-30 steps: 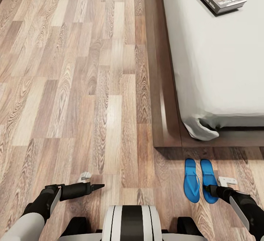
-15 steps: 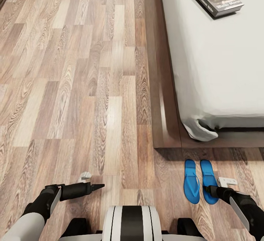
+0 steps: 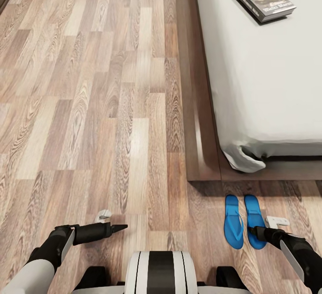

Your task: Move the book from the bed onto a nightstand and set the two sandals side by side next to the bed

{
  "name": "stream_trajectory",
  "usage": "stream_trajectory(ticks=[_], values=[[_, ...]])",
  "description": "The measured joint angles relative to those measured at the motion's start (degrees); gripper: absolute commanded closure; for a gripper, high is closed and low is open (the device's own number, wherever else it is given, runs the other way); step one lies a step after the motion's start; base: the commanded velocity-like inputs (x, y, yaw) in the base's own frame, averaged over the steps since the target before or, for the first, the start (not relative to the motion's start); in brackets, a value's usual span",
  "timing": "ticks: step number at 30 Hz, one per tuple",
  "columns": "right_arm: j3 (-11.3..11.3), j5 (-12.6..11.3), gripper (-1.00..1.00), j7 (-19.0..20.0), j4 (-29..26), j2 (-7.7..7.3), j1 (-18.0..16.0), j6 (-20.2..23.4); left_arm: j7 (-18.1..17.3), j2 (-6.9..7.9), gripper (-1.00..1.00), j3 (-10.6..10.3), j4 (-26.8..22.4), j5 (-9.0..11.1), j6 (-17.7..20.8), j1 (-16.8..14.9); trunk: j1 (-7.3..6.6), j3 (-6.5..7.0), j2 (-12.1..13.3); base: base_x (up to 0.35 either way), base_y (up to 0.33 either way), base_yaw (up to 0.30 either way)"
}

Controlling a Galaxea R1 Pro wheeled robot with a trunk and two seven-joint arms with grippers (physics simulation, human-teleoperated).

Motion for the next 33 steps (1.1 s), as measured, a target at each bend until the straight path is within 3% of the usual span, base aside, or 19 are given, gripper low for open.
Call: stream_trajectory(ticks=[15,16,33], values=[[0.0,0.0,1.00,0.0,0.0,0.00,0.0,0.0,0.0,0.00,-1.00,0.0,0.0,0.0,0.1,0.0,0.05,-0.45,0.0,0.000,0.000,0.000],[0.0,0.0,-1.00,0.0,0.0,0.00,0.0,0.0,0.0,0.00,-1.00,0.0,0.0,0.0,0.1,0.0,0.05,-0.45,0.0,0.000,0.000,0.000],[0.0,-0.1,-1.00,-0.1,0.0,-0.01,0.0,0.0,-0.1,0.02,-1.00,0.1,0.0,0.0,0.1,0.0,-0.01,-0.01,0.0,0.000,0.000,0.000]])
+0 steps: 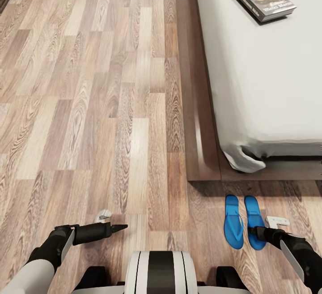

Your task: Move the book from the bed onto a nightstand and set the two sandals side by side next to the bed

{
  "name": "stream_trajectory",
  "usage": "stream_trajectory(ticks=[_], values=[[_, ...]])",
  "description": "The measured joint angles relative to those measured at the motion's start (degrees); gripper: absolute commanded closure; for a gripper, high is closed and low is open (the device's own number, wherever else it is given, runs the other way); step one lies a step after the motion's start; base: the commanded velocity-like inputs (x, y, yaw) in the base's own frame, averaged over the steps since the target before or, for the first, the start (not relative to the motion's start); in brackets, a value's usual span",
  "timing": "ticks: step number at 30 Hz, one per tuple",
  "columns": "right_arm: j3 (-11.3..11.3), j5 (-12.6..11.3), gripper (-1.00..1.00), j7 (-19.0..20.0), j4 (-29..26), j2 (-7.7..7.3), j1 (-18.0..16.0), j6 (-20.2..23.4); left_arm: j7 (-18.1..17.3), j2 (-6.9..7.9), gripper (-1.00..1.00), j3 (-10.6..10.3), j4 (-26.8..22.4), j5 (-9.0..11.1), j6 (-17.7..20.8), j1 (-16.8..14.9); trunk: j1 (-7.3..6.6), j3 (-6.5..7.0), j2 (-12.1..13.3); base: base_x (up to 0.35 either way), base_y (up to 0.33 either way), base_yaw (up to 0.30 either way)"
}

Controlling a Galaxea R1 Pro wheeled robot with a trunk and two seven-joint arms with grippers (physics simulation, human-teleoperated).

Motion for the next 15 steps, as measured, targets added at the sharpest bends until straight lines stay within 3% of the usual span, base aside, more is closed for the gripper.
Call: stream_trajectory(ticks=[15], values=[[0.0,0.0,-1.00,0.1,0.0,0.01,0.0,0.0,0.1,-0.02,-1.00,-0.1,0.0,-0.1,0.0,0.0,-0.39,3.32,0.2,0.000,0.000,0.000]])
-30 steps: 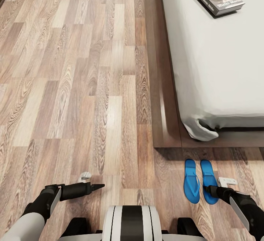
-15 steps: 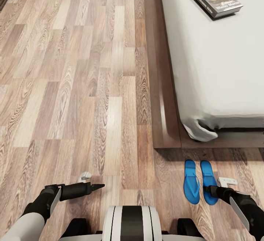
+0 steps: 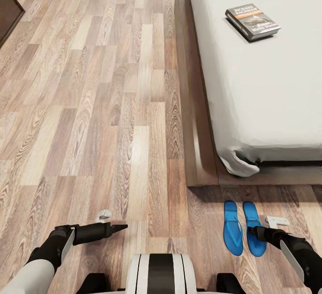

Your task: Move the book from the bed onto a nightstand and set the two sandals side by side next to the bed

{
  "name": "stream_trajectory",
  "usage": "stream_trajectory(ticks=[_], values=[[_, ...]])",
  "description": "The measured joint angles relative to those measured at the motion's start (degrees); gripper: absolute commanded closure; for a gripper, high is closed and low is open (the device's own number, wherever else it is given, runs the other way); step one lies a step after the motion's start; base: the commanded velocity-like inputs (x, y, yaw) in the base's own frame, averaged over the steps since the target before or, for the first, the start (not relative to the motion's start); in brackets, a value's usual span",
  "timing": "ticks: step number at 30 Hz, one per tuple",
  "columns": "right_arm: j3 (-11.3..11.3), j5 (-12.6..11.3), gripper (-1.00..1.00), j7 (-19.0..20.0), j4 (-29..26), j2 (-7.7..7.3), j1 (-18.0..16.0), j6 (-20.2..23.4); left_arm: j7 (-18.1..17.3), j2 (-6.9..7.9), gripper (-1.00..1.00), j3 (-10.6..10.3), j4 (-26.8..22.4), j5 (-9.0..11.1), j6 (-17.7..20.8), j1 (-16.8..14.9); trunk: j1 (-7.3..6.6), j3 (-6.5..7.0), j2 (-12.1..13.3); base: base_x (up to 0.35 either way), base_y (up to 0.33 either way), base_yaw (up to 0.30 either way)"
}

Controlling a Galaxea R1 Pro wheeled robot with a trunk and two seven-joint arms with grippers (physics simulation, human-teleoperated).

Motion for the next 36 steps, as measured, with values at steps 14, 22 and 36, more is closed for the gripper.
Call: stream_trajectory(ticks=[14,22,36], values=[[0.0,0.0,-1.00,0.1,-0.2,-0.03,0.0,0.1,0.0,0.00,-1.00,0.0,0.0,0.0,0.0,0.0,-0.36,3.10,0.2,0.000,0.000,0.000],[0.0,0.0,-1.00,0.1,-0.2,-0.07,0.0,0.2,0.0,0.00,-1.00,0.0,0.0,0.0,0.0,0.0,-0.57,4.88,0.3,0.000,0.000,0.000],[-0.1,0.0,-1.00,0.3,-1.1,-0.09,0.0,0.6,0.0,0.00,-1.00,0.0,0.0,0.0,0.0,0.0,-0.93,7.98,0.5,0.000,0.000,0.000]])
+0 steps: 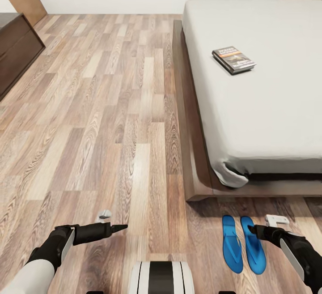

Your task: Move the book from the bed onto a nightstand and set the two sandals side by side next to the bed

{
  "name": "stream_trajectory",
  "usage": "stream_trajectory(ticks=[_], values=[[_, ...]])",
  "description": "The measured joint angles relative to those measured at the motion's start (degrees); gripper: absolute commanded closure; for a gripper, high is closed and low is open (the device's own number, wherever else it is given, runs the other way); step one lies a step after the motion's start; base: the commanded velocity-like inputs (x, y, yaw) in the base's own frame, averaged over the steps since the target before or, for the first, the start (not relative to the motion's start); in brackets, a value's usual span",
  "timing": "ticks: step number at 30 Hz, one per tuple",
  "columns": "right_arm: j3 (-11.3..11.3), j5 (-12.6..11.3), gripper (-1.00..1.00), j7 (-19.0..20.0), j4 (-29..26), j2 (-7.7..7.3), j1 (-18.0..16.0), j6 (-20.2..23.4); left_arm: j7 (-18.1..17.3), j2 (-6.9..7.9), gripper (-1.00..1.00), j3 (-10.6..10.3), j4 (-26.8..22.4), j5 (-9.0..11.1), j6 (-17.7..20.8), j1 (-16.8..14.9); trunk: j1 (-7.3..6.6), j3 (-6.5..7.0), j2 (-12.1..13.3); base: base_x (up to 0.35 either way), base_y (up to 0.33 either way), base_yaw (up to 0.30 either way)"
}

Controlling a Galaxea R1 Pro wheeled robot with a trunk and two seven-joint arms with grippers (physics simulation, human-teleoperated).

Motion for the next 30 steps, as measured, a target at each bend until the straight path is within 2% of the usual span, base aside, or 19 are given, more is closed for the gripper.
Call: stream_trajectory(ticks=[30], values=[[0.3,-0.1,-1.00,0.0,0.6,0.00,0.1,-0.1,0.4,0.00,-1.00,0.0,0.0,0.0,-0.2,0.1,-0.77,6.65,0.4,0.000,0.000,0.000]])
